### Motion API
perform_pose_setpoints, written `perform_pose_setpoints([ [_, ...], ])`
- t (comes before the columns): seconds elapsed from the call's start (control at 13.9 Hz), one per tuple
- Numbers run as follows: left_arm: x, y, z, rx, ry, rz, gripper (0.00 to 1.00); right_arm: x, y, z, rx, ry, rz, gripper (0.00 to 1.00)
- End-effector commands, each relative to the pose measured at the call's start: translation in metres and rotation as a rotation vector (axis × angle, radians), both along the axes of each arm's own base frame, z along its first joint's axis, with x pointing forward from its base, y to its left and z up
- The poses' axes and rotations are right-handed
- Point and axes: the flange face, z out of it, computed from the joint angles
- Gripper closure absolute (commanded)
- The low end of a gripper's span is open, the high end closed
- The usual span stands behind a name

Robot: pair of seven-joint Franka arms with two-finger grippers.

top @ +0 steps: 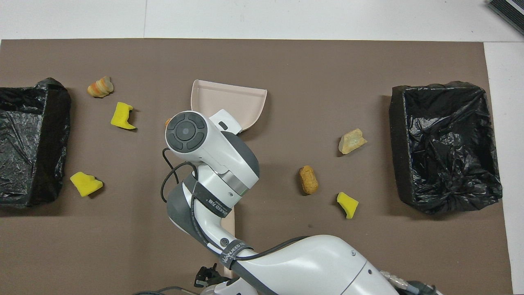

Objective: Sweep and dump trash in bin
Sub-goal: 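Grasp the dustpan with the right gripper while the left gripper reaches the brush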

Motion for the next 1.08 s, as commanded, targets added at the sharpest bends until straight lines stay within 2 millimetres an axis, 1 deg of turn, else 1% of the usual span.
perform_pose_setpoints([
  [0.0,-0.006,0.000,-0.001,-0.003,0.011,0.058,0.67,0.001,0.000,-0.001,0.008,-0.010,-0.028,0.80],
  [0.07,-0.006,0.000,-0.001,-0.002,0.012,0.061,0.82,0.002,0.000,0.000,0.009,-0.011,-0.030,0.86],
  [0.14,-0.006,0.001,-0.001,0.006,0.017,0.064,1.00,0.004,-0.002,0.004,0.014,-0.015,-0.033,0.96],
  [0.22,-0.006,0.001,-0.002,0.014,0.021,0.068,1.00,0.006,-0.005,0.008,0.018,-0.016,-0.028,1.00],
  [0.29,-0.005,0.002,-0.002,0.013,0.022,0.070,1.00,0.013,-0.015,0.026,0.029,-0.035,-0.033,1.00],
  [0.43,0.000,0.003,0.004,0.006,0.015,0.081,1.00,0.019,-0.032,0.055,0.035,-0.052,0.010,1.00],
  [0.5,0.001,0.005,0.006,0.014,0.020,0.088,1.00,0.022,-0.043,0.067,0.035,-0.055,0.030,1.00],
  [0.58,0.006,0.007,0.013,0.023,0.024,0.101,1.00,0.019,-0.050,0.076,0.031,-0.057,0.060,1.00],
  [0.65,0.017,0.014,0.020,0.031,0.024,0.135,1.00,0.021,-0.063,0.085,0.027,-0.060,0.107,1.00],
  [0.72,0.030,0.020,0.029,0.048,0.031,0.170,1.00,0.024,-0.083,0.096,0.018,-0.062,0.176,1.00],
  [0.79,0.048,0.027,0.038,0.065,0.041,0.215,1.00,0.022,-0.100,0.106,0.007,-0.060,0.278,1.00],
  [0.87,0.069,0.038,0.045,0.084,0.042,0.264,1.00,0.026,-0.122,0.111,-0.005,-0.056,0.385,1.00],
  [0.94,0.084,0.046,0.053,0.100,0.043,0.301,1.00,0.029,-0.138,0.116,-0.007,-0.051,0.467,1.00],
  [1.01,0.099,0.059,0.055,0.131,0.049,0.335,1.00,0.027,-0.146,0.119,-0.003,-0.042,0.524,1.00],
])
